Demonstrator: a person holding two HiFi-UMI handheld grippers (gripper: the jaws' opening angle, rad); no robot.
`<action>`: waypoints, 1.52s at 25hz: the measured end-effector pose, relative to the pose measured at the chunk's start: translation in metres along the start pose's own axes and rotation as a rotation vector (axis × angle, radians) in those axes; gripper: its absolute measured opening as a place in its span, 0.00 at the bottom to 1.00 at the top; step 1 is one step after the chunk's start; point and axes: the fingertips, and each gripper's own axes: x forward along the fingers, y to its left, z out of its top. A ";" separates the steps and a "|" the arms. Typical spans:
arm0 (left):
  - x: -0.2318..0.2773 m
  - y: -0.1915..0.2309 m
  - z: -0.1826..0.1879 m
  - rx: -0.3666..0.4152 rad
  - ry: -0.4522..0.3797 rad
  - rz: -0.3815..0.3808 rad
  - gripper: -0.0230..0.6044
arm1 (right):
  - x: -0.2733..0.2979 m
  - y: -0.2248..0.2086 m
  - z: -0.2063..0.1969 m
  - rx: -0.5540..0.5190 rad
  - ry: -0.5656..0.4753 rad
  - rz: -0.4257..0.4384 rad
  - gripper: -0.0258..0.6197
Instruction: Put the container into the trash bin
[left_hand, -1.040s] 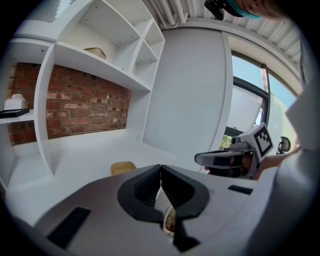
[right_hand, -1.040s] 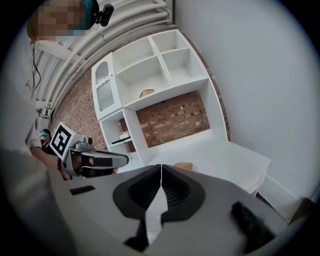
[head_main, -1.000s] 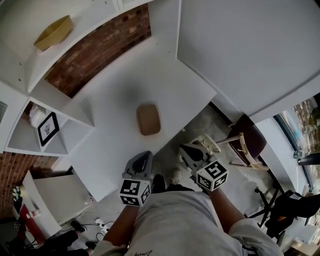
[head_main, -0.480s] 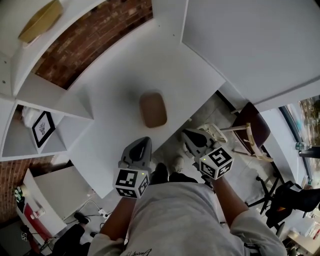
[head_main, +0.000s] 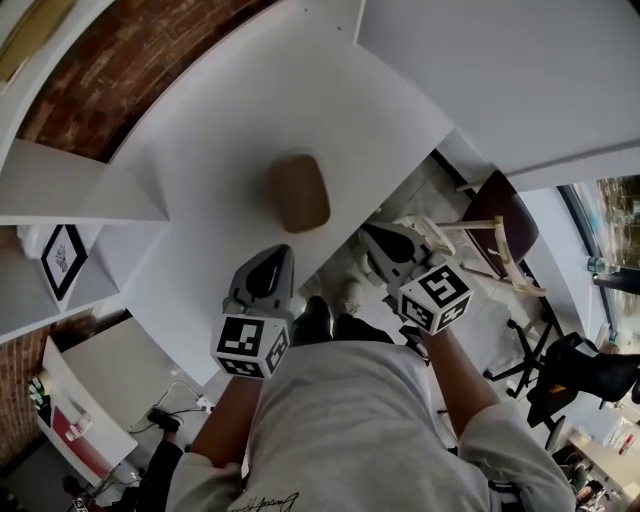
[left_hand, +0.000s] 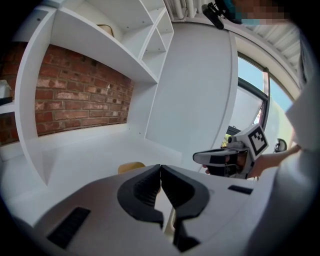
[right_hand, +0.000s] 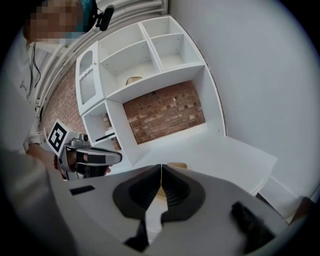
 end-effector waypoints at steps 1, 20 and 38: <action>0.002 0.002 -0.001 -0.006 0.003 -0.002 0.06 | 0.001 -0.002 0.000 0.000 0.002 -0.004 0.08; 0.029 0.038 -0.008 -0.050 0.038 -0.006 0.06 | 0.053 -0.027 -0.003 0.033 0.051 -0.012 0.09; 0.040 0.058 -0.018 -0.052 0.074 0.006 0.06 | 0.109 -0.047 -0.037 0.030 0.160 -0.028 0.09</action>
